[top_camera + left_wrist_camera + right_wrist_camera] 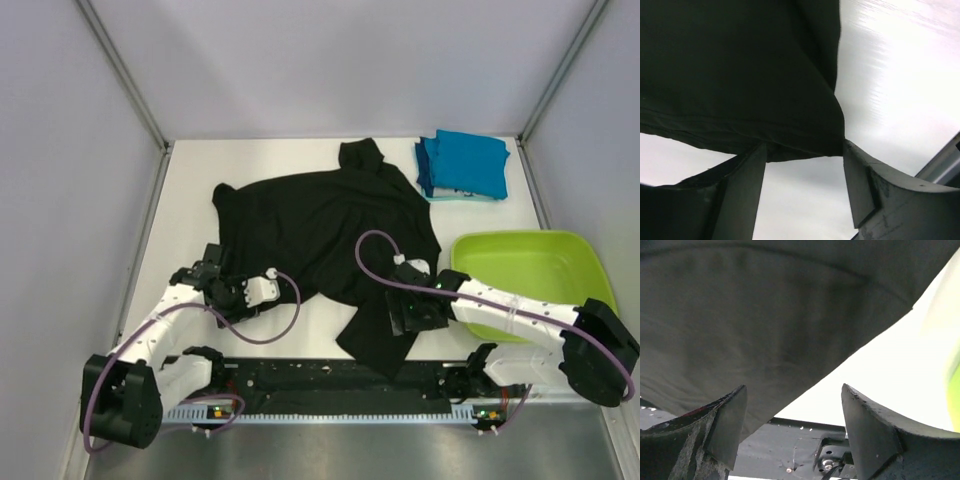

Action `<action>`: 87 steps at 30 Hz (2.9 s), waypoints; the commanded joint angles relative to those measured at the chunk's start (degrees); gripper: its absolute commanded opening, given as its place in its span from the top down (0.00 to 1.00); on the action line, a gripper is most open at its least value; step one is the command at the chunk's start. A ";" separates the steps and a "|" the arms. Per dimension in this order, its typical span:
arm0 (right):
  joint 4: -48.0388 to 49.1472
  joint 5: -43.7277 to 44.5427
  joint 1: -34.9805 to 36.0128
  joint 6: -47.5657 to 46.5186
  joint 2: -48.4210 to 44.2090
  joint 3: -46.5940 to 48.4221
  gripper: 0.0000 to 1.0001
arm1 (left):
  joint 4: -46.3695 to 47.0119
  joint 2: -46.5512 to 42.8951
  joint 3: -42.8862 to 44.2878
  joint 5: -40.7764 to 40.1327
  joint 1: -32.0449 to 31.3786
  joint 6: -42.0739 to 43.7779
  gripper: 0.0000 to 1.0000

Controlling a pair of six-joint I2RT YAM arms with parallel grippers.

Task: Fold and stack the t-shirts
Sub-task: Flatten out the tshirt

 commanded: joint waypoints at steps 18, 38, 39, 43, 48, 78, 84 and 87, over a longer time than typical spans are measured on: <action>3.25 2.74 -2.73 12.19 -18.33 -11.95 1.00 | -3.32 2.56 13.85 -9.27 10.47 0.46 1.00; -7.39 5.03 -3.44 9.91 -31.00 5.43 1.00 | -8.96 -2.36 3.58 -2.59 -5.96 -1.11 0.41; -8.53 5.21 -3.35 9.38 -31.44 7.10 1.00 | -7.99 -2.71 3.04 -2.50 -6.57 -1.29 0.40; -9.25 5.38 -3.44 5.35 -31.98 14.57 1.00 | -8.94 -2.62 4.62 3.02 -7.54 -1.81 0.38; -9.24 5.47 -3.35 -2.82 -28.38 28.78 1.00 | -11.05 -2.62 5.50 5.58 -10.88 -2.34 0.38; -6.43 16.19 -3.88 -34.29 6.95 90.68 1.00 | 34.86 17.23 6.94 -12.47 -55.27 -10.45 0.25; -5.38 18.56 -3.88 -36.76 7.84 90.71 1.00 | 41.58 25.84 3.82 -19.81 -50.88 -8.92 0.33; -3.98 19.27 -3.88 -37.03 6.53 88.42 1.00 | 44.39 29.01 5.06 -23.93 -48.77 -10.16 0.96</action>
